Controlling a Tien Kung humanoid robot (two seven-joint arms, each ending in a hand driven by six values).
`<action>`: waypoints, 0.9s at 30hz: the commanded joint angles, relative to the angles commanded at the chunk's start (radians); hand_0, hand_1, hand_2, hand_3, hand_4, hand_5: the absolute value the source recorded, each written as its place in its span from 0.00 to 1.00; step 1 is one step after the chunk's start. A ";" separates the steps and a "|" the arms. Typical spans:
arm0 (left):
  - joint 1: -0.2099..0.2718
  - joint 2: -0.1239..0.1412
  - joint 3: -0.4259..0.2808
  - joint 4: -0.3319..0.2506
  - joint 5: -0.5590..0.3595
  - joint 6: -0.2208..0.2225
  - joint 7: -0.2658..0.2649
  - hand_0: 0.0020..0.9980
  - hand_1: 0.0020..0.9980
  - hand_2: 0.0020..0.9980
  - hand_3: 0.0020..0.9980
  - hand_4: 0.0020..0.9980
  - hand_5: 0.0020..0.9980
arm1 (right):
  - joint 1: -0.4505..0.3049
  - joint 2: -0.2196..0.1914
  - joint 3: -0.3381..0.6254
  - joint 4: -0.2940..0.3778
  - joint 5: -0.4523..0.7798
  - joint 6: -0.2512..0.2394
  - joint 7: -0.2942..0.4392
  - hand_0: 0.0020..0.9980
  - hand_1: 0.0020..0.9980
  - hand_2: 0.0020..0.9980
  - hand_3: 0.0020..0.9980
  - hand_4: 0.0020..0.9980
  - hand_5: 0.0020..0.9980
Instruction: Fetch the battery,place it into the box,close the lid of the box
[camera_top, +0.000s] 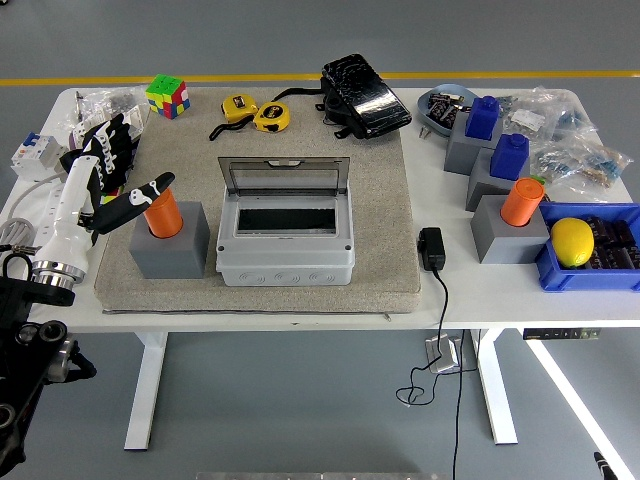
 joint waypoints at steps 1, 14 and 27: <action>-0.003 -0.004 0.001 0.008 -0.005 0.003 -0.004 0.87 0.97 0.98 1.00 1.00 0.40 | 0.000 0.000 0.001 0.000 -0.001 0.000 0.000 0.83 0.78 0.76 0.80 1.00 1.00; -0.038 -0.047 0.021 0.133 -0.041 0.016 -0.037 0.79 0.92 0.96 0.99 1.00 0.40 | 0.000 0.002 0.003 0.000 -0.002 0.000 -0.001 0.82 0.77 0.76 0.80 1.00 1.00; -0.052 -0.072 0.042 0.167 -0.063 0.036 -0.052 0.84 0.94 0.94 0.96 1.00 0.41 | 0.001 0.003 0.004 0.000 0.000 0.001 0.001 0.82 0.78 0.76 0.80 1.00 1.00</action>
